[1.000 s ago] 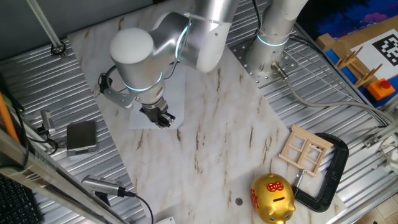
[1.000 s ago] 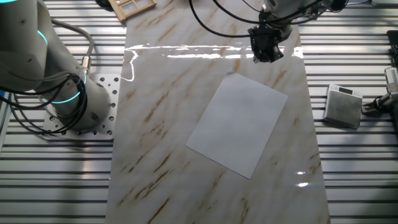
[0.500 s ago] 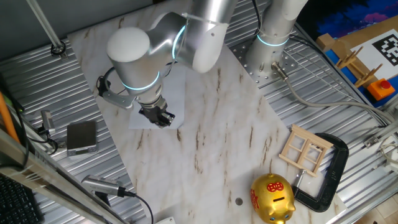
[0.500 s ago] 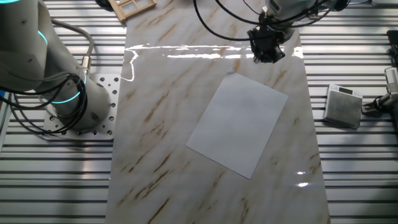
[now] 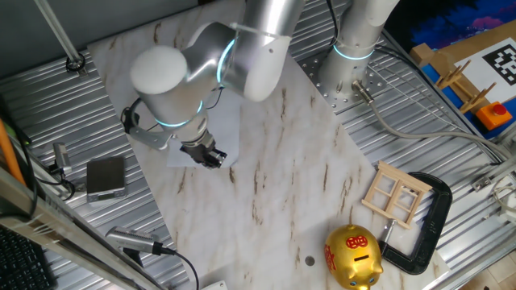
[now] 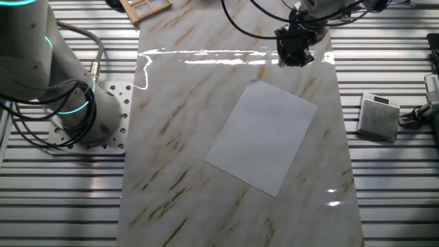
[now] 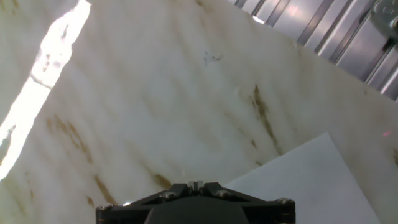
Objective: Flip over and spread out the paper that is laid flat on the table
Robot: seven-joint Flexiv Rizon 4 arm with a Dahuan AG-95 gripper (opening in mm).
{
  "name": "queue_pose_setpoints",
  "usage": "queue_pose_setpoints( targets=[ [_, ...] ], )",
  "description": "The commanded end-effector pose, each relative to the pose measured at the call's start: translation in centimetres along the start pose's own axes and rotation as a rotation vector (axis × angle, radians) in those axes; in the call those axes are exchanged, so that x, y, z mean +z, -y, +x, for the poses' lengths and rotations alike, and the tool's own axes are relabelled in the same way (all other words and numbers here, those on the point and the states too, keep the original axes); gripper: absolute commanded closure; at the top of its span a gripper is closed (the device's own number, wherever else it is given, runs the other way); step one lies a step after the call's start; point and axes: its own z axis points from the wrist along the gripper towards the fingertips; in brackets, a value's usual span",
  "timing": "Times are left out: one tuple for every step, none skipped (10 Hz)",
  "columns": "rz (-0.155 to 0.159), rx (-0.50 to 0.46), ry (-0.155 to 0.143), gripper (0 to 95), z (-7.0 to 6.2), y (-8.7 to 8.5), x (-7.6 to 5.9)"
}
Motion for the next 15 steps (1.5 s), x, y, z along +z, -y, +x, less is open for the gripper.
queue_pose_setpoints(
  targets=[
    [0.002, 0.005, 0.005, 95.0, 1.8, -0.9, 0.6],
    [-0.002, 0.005, 0.004, 76.0, 2.7, -1.4, 0.9],
    [-0.001, 0.004, 0.003, 76.0, 3.9, -1.9, 1.2],
    [-0.001, 0.000, 0.005, 76.0, 4.6, -2.1, 1.3],
    [0.000, -0.003, 0.005, 76.0, 5.1, -2.3, 1.5],
    [0.002, -0.004, 0.004, 76.0, 5.4, -2.5, 1.7],
    [0.005, 0.000, 0.004, 76.0, 5.5, -2.7, 2.0],
    [0.009, 0.007, 0.006, 76.0, 5.6, -2.8, 2.7],
    [0.012, 0.009, 0.006, 76.0, 5.6, -2.7, 3.3],
    [0.015, 0.012, 0.008, 76.0, 5.6, -2.6, 3.6],
    [0.017, 0.014, 0.011, 76.0, 5.5, -2.5, 3.8],
    [0.021, 0.024, 0.015, 76.0, 5.4, -2.4, 4.4],
    [0.024, 0.027, 0.019, 76.0, 5.3, -2.3, 4.6],
    [0.034, 0.034, 0.019, 76.0, 5.3, -2.3, 4.7],
    [0.044, 0.036, 0.016, 76.0, 5.3, -2.3, 4.8]
  ],
)
